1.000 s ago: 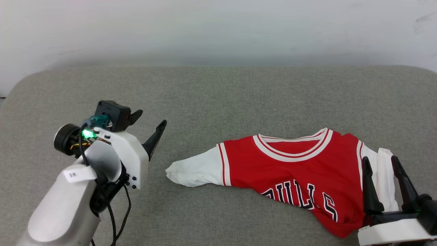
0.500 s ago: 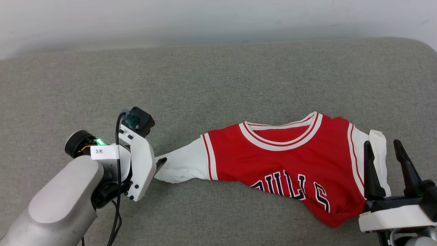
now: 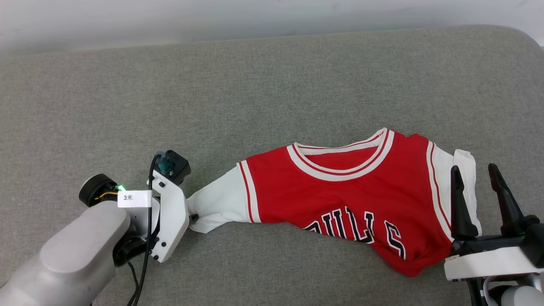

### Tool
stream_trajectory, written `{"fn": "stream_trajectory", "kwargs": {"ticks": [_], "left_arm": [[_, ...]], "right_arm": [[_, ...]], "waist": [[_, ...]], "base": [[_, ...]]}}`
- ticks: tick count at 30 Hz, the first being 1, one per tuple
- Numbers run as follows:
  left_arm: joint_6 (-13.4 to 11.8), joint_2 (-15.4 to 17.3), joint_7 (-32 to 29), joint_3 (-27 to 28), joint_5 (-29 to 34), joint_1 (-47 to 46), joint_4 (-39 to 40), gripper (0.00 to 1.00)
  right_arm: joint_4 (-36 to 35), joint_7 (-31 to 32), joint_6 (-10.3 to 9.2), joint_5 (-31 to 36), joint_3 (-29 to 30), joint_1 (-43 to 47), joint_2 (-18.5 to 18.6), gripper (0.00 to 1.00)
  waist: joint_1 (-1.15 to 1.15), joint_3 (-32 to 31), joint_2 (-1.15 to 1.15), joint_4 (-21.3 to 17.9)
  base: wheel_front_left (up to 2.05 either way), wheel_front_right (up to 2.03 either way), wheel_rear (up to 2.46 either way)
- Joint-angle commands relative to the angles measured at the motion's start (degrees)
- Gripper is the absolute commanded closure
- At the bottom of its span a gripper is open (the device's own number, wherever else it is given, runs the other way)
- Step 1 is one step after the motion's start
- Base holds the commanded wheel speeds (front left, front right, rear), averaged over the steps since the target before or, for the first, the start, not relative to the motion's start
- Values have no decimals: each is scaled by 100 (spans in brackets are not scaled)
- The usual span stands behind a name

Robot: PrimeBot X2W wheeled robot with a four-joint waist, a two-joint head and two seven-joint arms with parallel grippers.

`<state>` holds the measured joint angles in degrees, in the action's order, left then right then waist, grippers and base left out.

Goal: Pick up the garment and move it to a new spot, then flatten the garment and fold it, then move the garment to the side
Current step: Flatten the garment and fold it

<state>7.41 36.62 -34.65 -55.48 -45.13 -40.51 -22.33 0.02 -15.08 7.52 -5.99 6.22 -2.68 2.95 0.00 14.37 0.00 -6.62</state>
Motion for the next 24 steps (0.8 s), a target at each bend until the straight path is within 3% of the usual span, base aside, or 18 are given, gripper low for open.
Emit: {"fn": "stream_trajectory", "kwargs": {"ticks": [1,5,12,19,24], "left_arm": [[5,-51,13,-350,-68,188,-186,100],[4,-27,512,-485,-160,-24,-273,100],[-28,12,1677,-108,-165,-379,-495,100],[-299,236,2299,292,-247,-347,-315,100],[-590,542,2612,567,-307,-206,34,100]], "right_arm": [[14,-12,-6,37,-17,-73,-13,0],[50,-12,-6,77,-2,-65,-13,0],[134,-12,-6,319,353,-60,-13,0],[293,102,-6,575,669,-77,9,0],[392,373,-6,615,737,-183,258,0]], "waist": [[0,13,0,-17],[0,-44,0,-17],[0,-361,0,55],[0,-623,0,189],[0,-752,0,321]], "base": [[0,0,0],[0,0,0],[0,0,0],[0,0,0],[0,0,0]]}}
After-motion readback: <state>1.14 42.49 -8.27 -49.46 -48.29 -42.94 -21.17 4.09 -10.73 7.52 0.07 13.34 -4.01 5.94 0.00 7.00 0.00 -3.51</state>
